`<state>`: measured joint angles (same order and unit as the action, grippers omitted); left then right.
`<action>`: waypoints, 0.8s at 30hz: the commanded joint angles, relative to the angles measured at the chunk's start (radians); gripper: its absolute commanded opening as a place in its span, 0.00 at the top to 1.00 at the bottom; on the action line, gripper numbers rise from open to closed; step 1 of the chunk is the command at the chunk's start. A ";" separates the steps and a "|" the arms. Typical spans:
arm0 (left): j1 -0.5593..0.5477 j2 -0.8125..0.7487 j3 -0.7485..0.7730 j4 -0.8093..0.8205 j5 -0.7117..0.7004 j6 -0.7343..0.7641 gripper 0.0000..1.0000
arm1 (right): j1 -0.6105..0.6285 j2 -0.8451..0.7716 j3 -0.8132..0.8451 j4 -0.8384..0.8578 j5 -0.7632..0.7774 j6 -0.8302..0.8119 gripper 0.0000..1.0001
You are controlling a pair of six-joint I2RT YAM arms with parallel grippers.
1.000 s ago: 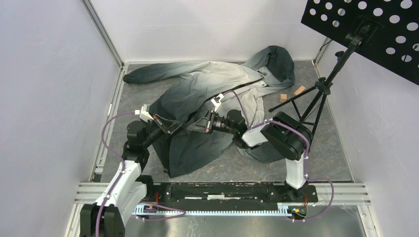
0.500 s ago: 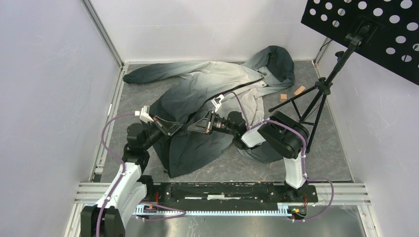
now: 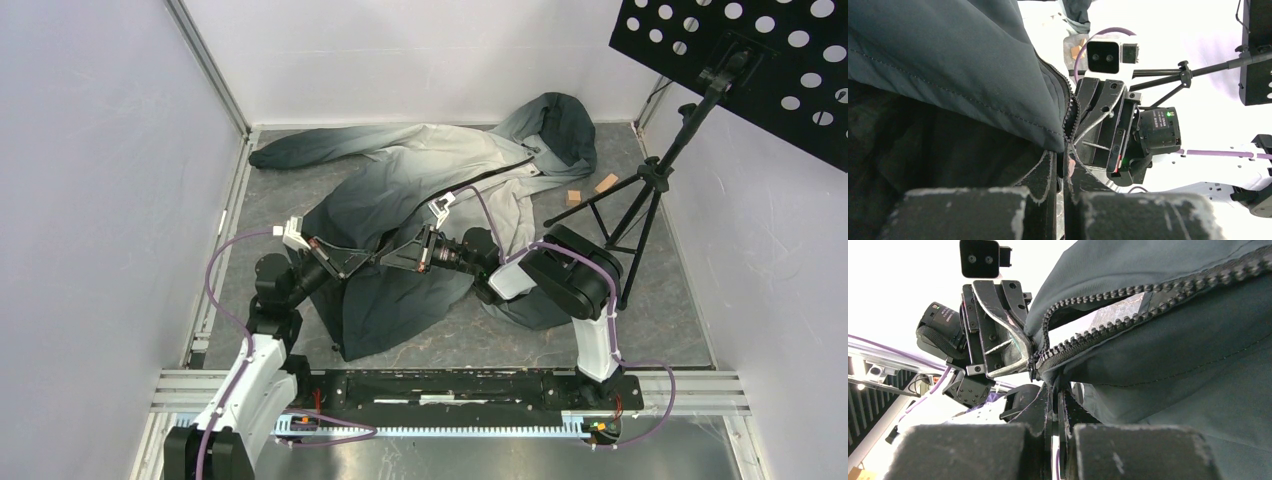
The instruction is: Zip up the jacket
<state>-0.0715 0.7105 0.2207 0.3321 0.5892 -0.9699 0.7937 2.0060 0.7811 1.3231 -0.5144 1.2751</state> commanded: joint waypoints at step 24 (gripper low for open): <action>0.012 -0.013 0.013 -0.101 0.064 0.013 0.98 | -0.040 -0.030 -0.086 0.130 0.048 -0.116 0.80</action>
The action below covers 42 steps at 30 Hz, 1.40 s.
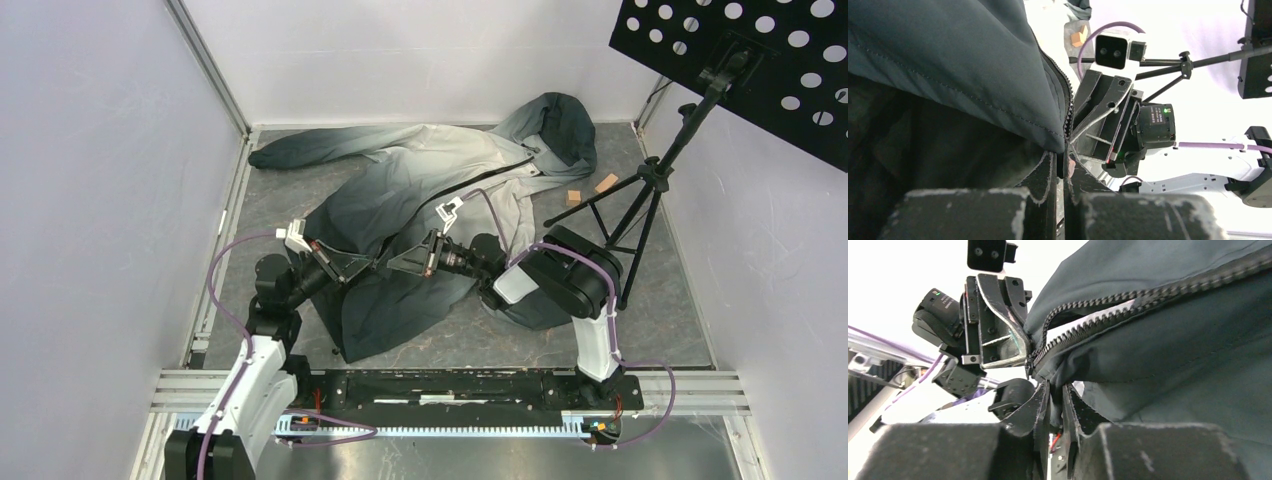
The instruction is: Zip up the jacket
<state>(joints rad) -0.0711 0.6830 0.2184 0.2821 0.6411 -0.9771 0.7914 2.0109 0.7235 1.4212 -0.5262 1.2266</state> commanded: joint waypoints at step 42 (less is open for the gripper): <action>0.010 0.049 0.104 -0.274 0.046 0.136 0.98 | 0.432 -0.114 -0.203 0.411 0.636 -1.717 0.37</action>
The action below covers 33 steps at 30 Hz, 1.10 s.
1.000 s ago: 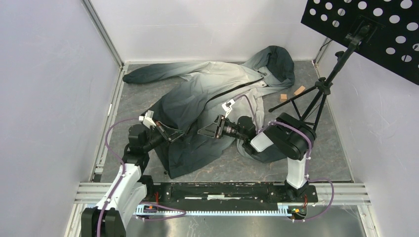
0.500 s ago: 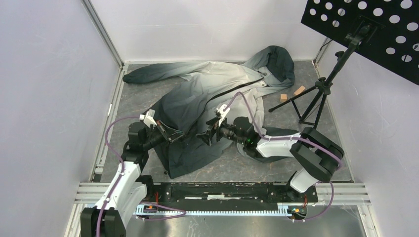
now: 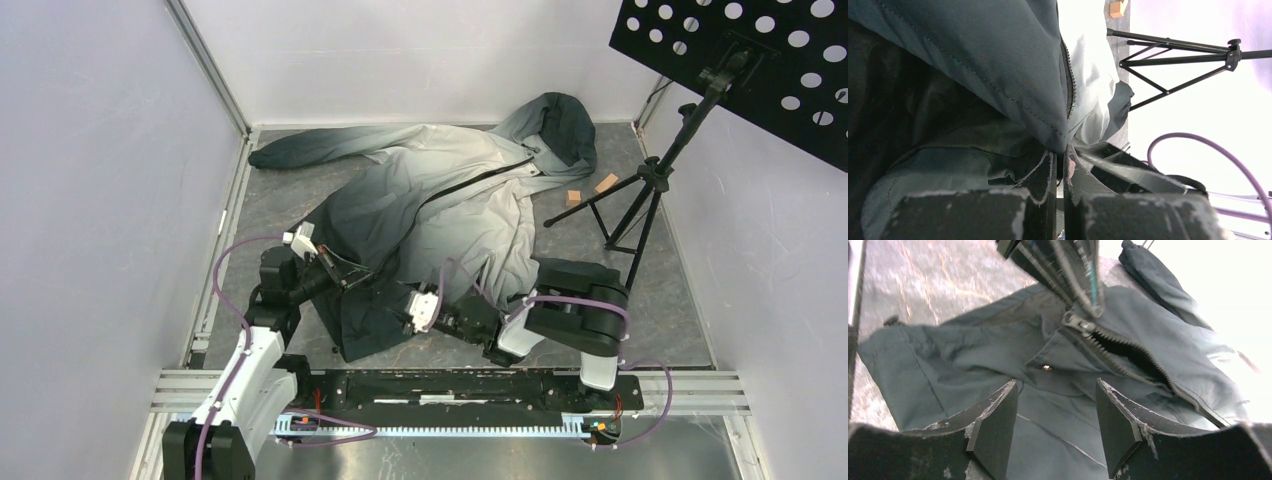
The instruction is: Zip up the jacket
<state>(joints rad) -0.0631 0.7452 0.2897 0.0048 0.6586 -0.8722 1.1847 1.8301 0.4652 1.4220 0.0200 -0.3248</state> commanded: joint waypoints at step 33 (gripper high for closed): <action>0.002 -0.010 0.025 0.024 0.038 -0.007 0.98 | 0.073 0.195 0.243 0.444 0.213 -0.022 0.50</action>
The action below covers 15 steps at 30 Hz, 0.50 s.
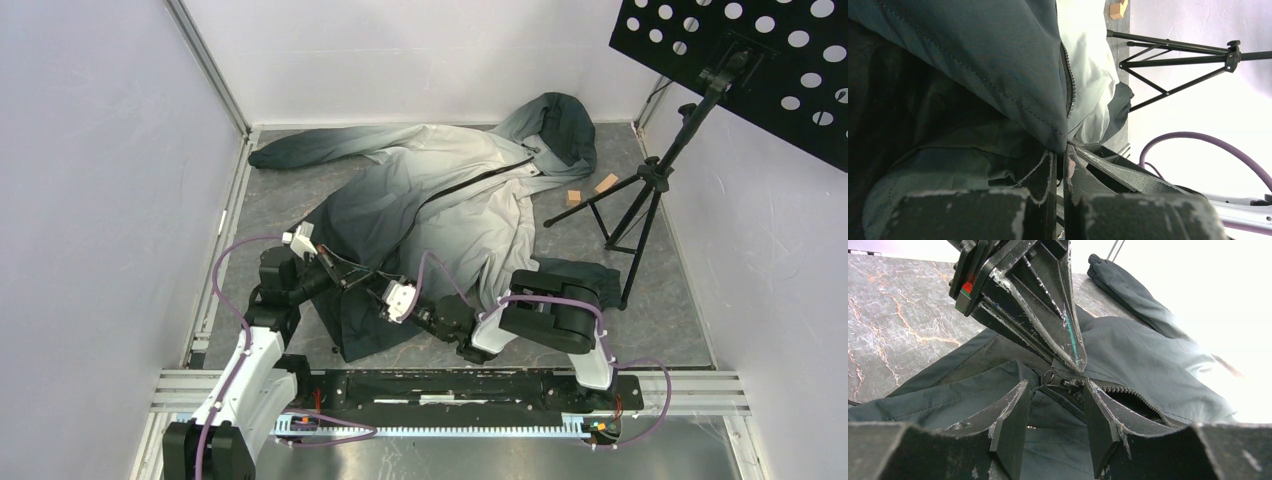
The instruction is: Zip up the jacket
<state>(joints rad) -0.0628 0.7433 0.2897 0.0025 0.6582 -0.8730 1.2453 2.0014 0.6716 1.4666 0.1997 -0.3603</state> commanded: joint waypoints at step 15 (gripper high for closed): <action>0.002 -0.016 0.017 0.027 0.040 -0.007 0.98 | 0.033 0.020 0.033 0.449 0.148 0.051 0.45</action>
<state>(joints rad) -0.0624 0.7433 0.2897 0.0021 0.6590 -0.8734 1.2682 2.0232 0.6872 1.4712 0.2836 -0.3325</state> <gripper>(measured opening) 0.053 0.508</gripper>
